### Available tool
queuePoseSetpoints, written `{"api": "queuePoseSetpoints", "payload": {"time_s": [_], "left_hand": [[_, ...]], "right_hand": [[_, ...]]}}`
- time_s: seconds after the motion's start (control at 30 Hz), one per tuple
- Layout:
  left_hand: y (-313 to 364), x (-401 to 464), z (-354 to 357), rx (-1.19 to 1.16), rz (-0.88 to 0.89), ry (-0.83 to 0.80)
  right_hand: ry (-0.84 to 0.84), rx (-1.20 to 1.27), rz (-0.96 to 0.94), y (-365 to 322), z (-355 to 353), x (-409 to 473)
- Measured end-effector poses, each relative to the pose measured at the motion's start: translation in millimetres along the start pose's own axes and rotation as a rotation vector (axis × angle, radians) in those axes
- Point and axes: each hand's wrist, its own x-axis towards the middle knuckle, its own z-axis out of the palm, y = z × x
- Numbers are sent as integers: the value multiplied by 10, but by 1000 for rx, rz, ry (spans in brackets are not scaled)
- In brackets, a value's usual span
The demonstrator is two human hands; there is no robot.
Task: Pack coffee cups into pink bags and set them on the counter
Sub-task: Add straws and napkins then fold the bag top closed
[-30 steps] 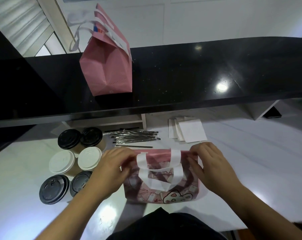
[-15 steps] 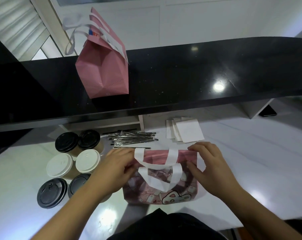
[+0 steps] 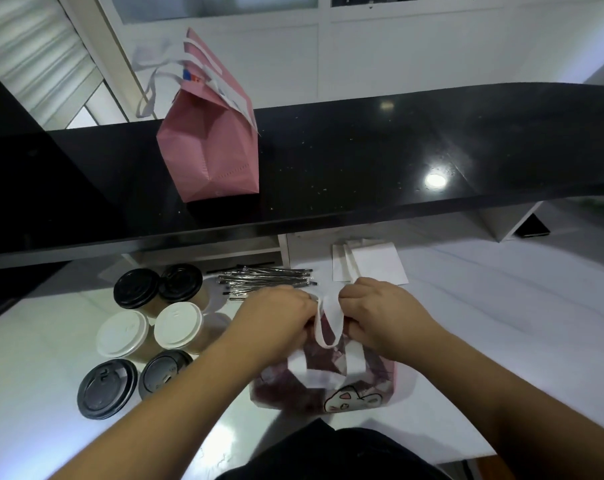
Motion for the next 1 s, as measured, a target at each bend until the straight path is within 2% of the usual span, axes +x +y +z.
{"api": "queuePoseSetpoints", "payload": {"time_s": [0.17,0.27,0.5,0.63,0.8,1.0], "left_hand": [[65,17,110,-1,-43,11],[4,-16,167,-24,-50,49],[-152,-94,144,-30,-31,99],[-381,-290,114,-91,4,169],[-710,-518,160,-191,-107,220],[-736,-543,197,-311,-110,234]], "right_hand": [[38,54,26,12,31,-80],[8,111,111,122,21,-195],[-23,163,180,314,-83,-365],[-1,181,191,367,-99,-451],[48,194,217,392,-110,-514],[12,207,212,429,-151,-510]]}}
